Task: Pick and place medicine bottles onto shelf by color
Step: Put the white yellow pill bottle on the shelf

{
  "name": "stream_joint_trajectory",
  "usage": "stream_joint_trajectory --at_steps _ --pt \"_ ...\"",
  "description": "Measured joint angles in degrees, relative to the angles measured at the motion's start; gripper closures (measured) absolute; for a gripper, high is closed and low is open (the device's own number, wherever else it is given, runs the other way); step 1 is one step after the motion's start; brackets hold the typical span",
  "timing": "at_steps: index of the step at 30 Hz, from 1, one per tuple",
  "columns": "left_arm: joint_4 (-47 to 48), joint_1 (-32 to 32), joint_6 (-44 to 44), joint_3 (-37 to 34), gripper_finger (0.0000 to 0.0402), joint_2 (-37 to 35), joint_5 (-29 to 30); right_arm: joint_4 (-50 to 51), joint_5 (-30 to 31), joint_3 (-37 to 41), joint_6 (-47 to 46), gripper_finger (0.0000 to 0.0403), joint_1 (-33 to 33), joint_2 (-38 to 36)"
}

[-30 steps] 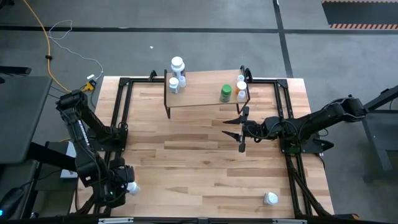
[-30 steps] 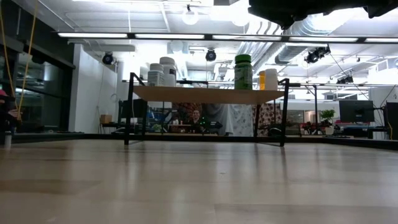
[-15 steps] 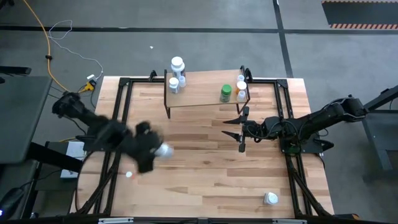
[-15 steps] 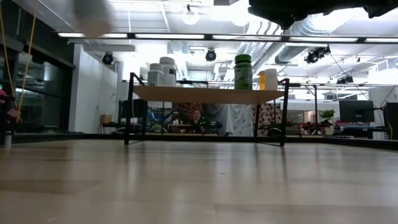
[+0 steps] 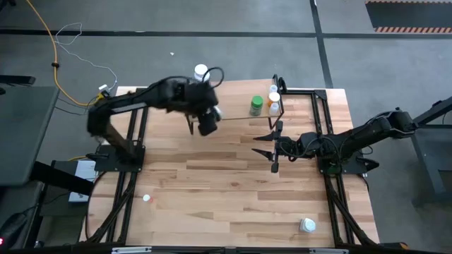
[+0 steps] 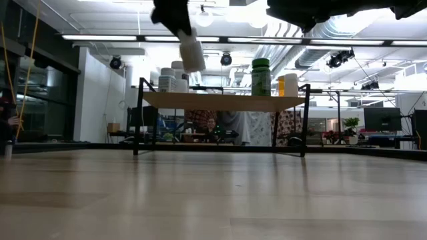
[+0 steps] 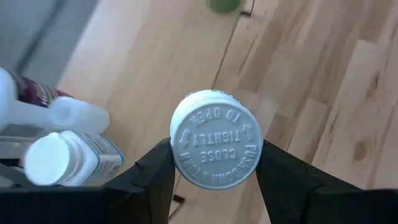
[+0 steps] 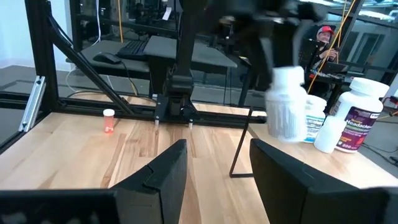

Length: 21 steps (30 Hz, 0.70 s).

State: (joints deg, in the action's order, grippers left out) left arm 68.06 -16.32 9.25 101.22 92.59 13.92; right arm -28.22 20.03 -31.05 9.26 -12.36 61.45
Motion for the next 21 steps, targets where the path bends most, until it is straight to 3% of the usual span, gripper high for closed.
stream_joint_trajectory --at_steps 3,8,16,21 --pt "5.8 -3.4 0.1 6.1 0.0227 5.9 -3.1 0.1 0.0 0.0 -0.2 0.0238 0.0 0.0" --pt "13.9 -6.2 0.1 13.2 0.0219 13.2 -1.6 0.2 0.0 0.0 -0.2 0.0238 0.0 0.0" --pt "15.2 -10.0 3.3 15.8 0.0207 15.4 -2.1 0.7 0.0 0.0 -0.4 0.0238 0.0 0.0" --pt "15.7 -13.8 8.3 15.8 0.0215 15.4 -6.9 0.8 0.0 0.0 -1.5 0.0238 0.0 0.0"
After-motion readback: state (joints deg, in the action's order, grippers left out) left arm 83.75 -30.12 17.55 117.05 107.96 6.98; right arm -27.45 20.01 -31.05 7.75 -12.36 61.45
